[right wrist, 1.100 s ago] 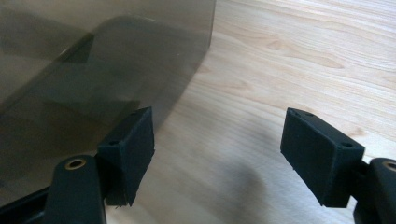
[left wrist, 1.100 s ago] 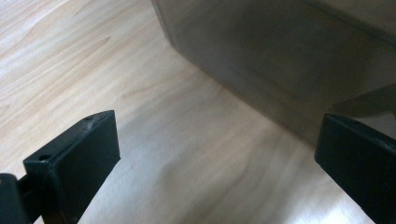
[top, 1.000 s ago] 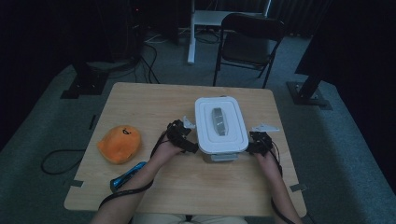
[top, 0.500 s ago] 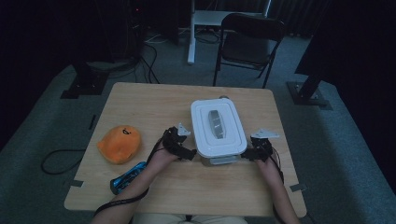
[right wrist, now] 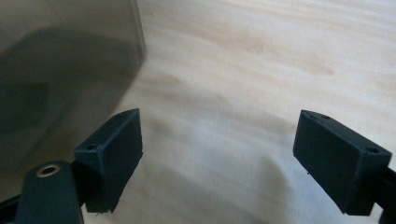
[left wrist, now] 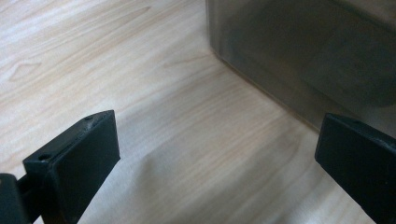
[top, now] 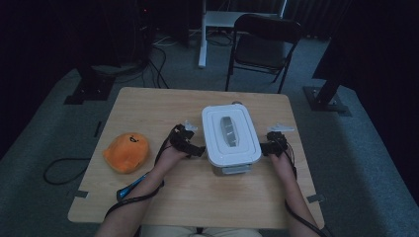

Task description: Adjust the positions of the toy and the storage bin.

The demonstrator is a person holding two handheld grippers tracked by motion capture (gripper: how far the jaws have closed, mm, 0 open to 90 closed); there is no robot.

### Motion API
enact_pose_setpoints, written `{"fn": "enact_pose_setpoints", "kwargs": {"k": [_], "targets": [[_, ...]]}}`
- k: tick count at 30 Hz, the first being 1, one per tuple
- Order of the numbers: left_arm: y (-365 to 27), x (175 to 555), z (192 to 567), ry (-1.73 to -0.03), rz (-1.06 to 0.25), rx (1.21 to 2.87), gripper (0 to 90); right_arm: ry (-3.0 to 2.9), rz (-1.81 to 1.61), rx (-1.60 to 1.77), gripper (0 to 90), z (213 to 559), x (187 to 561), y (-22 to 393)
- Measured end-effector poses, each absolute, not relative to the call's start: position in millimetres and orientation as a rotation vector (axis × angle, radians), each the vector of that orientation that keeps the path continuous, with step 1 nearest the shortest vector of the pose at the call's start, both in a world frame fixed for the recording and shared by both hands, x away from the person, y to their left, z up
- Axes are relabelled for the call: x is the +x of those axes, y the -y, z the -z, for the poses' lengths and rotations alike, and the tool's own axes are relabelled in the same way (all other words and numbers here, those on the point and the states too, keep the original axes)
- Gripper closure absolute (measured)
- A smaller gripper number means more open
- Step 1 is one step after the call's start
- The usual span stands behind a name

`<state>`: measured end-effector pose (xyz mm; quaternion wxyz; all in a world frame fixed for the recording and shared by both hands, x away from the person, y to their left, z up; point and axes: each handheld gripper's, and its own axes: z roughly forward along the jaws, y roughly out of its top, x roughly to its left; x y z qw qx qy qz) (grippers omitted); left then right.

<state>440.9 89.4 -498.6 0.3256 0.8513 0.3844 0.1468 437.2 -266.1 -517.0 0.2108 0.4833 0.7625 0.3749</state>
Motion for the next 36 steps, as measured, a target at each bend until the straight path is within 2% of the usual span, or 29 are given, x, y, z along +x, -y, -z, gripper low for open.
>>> {"fn": "enact_pose_setpoints", "kwargs": {"k": [8,10,15,36], "targets": [[-83.7,449.5,492.4,-0.991,-0.405,2.256,0.5,-2.138,-1.124,1.331,15.4,501.0,449.8,255.1],[-83.7,450.2,492.2,-0.994,-0.401,2.26,0.6,-2.164,-1.131,1.325,20.1,499.7,449.9,251.2],[-81.6,448.0,490.8,-0.988,-0.43,2.269,0.5,-2.188,-1.133,1.357,21.8,499.6,447.3,251.5],[-82.2,409.8,487.6,-0.9,-0.483,2.338,0.6,-2.191,-1.101,1.344,24.4,497.2,403.7,242.2]]}}
